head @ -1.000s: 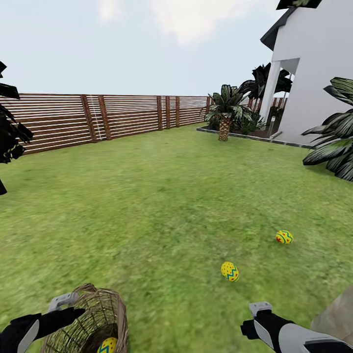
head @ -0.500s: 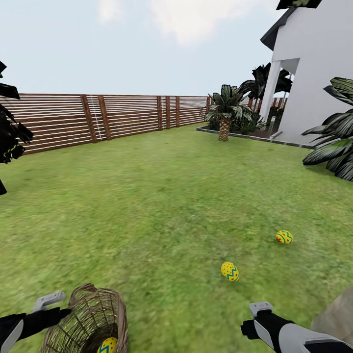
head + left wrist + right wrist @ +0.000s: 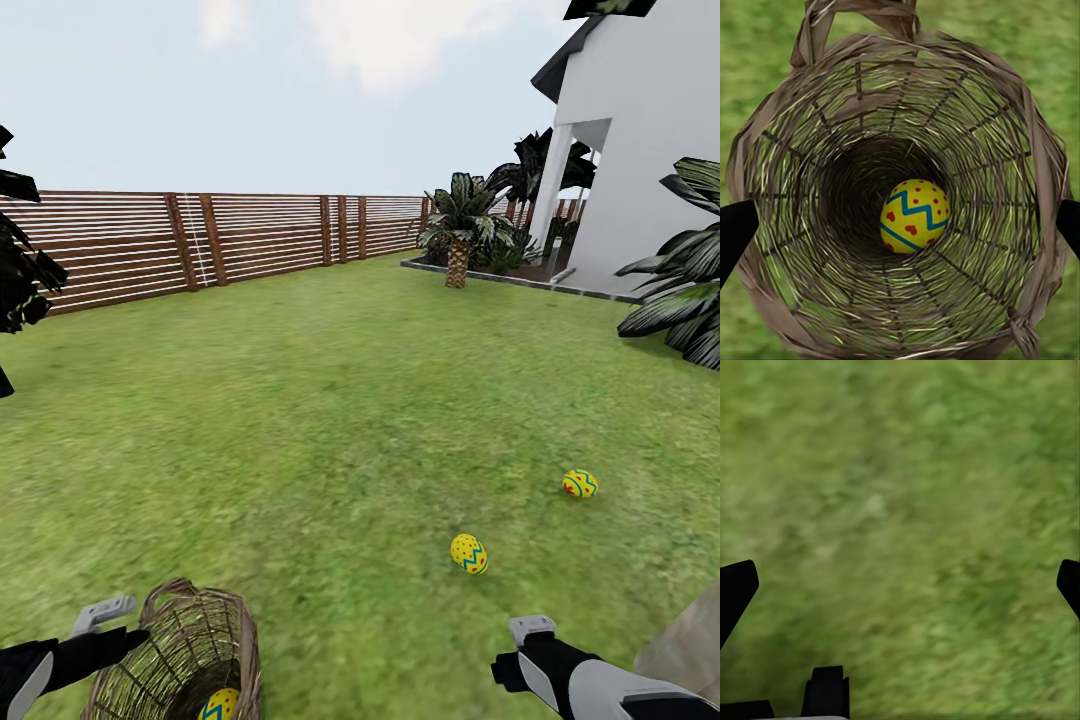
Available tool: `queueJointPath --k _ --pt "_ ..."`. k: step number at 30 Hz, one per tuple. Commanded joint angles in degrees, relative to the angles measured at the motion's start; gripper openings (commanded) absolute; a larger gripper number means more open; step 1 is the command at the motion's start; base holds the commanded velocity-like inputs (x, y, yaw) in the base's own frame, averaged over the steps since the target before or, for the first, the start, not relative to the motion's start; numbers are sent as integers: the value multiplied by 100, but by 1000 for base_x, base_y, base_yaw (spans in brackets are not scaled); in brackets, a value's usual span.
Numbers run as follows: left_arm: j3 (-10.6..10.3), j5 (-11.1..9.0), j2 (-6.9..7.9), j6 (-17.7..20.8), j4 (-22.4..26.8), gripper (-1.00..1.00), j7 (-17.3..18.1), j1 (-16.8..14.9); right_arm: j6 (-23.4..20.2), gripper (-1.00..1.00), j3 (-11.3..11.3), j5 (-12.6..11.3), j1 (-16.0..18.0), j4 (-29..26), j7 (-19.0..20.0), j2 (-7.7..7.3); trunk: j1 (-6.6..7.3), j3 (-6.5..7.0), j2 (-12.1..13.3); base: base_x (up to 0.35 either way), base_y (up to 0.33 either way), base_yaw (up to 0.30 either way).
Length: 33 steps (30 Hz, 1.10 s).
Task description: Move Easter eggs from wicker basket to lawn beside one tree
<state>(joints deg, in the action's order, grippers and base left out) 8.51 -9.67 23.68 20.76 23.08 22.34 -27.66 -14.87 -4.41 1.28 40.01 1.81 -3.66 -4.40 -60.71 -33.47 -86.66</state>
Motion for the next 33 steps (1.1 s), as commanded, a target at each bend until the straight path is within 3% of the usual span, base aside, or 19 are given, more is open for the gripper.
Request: queueJointPath --k 1,11,33 --pt "28 -39 -3 51 4 100 16 -3 -16 100 -42 13 7 10 -3 1 0 -5 -3 0 0 0" --pt "29 -50 -46 51 4 100 16 -3 -16 100 -42 13 7 9 -3 1 0 -5 -3 0 0 0" --pt "28 -52 -83 51 4 100 16 -3 -16 100 -33 11 7 7 -3 1 -483 -400 -885 0 0 0"
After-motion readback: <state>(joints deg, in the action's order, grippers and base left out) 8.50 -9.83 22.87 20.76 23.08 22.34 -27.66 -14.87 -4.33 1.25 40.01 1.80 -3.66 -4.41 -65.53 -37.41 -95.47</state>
